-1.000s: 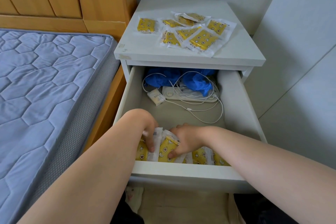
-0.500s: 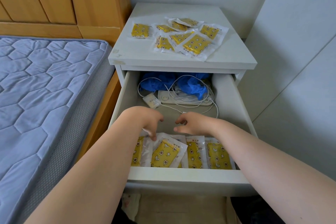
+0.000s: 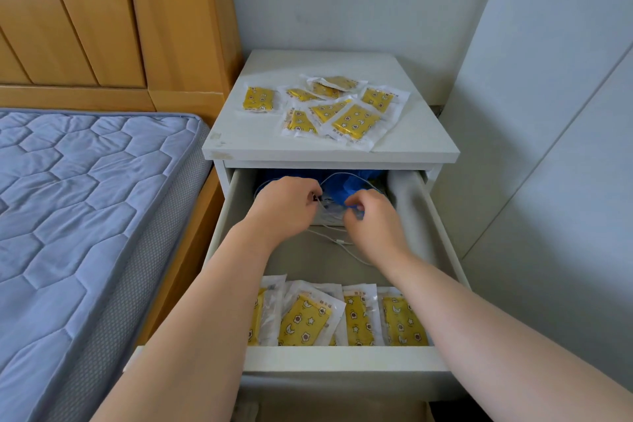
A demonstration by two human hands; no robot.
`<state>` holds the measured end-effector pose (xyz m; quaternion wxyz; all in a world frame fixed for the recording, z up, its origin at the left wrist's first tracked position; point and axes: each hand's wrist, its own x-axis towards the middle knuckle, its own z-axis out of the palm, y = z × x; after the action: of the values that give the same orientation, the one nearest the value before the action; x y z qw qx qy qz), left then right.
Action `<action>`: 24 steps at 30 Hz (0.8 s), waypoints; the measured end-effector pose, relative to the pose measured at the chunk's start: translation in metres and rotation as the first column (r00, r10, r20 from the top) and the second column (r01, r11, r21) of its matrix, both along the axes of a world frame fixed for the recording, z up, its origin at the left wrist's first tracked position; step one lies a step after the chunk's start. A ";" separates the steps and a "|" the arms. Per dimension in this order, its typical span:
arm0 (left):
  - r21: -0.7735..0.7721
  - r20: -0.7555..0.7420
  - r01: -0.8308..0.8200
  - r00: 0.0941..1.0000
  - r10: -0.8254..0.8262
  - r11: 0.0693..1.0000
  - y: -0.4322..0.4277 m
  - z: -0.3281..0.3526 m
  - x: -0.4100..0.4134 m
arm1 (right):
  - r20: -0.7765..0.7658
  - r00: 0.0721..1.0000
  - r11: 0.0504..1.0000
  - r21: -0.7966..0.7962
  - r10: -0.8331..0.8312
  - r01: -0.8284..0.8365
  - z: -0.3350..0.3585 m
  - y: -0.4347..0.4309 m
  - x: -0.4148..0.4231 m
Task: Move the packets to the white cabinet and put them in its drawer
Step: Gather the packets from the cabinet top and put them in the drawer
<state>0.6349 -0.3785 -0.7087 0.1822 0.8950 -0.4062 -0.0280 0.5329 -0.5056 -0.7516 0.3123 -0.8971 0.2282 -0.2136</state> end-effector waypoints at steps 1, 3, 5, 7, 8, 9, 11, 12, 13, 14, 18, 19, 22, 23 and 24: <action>-0.040 0.030 -0.012 0.999 0.013 0.999 -0.001 0.004 0.001 | 0.038 0.999 1.000 0.012 -0.016 0.016 0.002 0.001 -0.001; -0.127 0.072 -0.037 0.996 0.047 0.991 -0.002 0.011 0.002 | 0.114 0.992 0.999 0.020 -0.052 0.050 0.008 0.001 -0.001; -0.206 0.091 -0.036 0.994 0.055 0.978 -0.002 0.017 0.004 | 0.184 0.981 0.998 0.020 -0.061 0.058 0.016 0.002 -0.001; -0.283 0.101 -0.021 0.994 0.052 0.959 -0.001 0.020 0.008 | 0.227 0.973 0.999 -0.006 -0.033 0.035 0.026 0.004 0.001; -0.315 0.105 -0.023 0.993 0.059 0.949 -0.001 0.022 0.010 | 0.245 0.969 0.999 -0.032 -0.017 0.026 0.032 0.003 0.003; -0.336 0.111 -0.028 0.991 0.069 0.942 0.000 0.023 0.012 | 0.259 0.966 0.998 -0.065 -0.006 0.024 0.039 0.001 0.006; -0.334 0.118 -0.039 0.990 0.083 0.942 0.000 0.025 0.017 | 0.254 0.967 0.992 -0.124 -0.001 0.033 0.051 -0.005 0.013; -0.314 0.118 -0.048 0.989 0.090 0.948 0.000 0.026 0.018 | 0.229 0.973 0.989 -0.144 -0.001 0.035 0.057 -0.009 0.018; -0.282 0.124 -0.060 0.987 0.099 0.958 0.000 0.026 0.020 | 0.189 0.982 0.987 -0.159 0.003 0.028 0.062 -0.013 0.023; -0.240 0.130 -0.077 0.985 0.111 0.968 0.000 0.026 0.021 | 0.134 0.991 0.985 -0.172 0.012 0.012 0.067 -0.018 0.028; -0.089 0.066 -0.146 0.986 0.152 0.985 -0.002 0.027 0.025 | -0.188 0.981 0.960 -0.265 0.041 -0.091 0.076 -0.035 0.043; -0.059 0.048 -0.154 0.986 0.157 0.986 -0.002 0.026 0.027 | -0.251 0.967 0.951 -0.287 0.041 -0.115 0.076 -0.039 0.045; 0.008 0.042 -0.161 0.986 0.160 0.987 -0.003 0.022 0.030 | -0.333 0.942 0.927 -0.340 0.040 -0.160 0.071 -0.047 0.046; 0.021 0.046 -0.158 0.987 0.157 0.987 -0.002 0.020 0.031 | -0.329 0.944 0.915 -0.368 0.037 -0.164 0.070 -0.048 0.046; 0.030 0.047 -0.154 0.987 0.153 0.988 -0.002 0.019 0.032 | -0.313 0.949 0.903 -0.397 0.034 -0.163 0.068 -0.048 0.045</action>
<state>0.6667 -0.3809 -0.6895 0.1599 0.9269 -0.3396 -0.0006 0.5778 -0.5537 -0.6833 0.0852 -0.9753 0.1755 -0.1032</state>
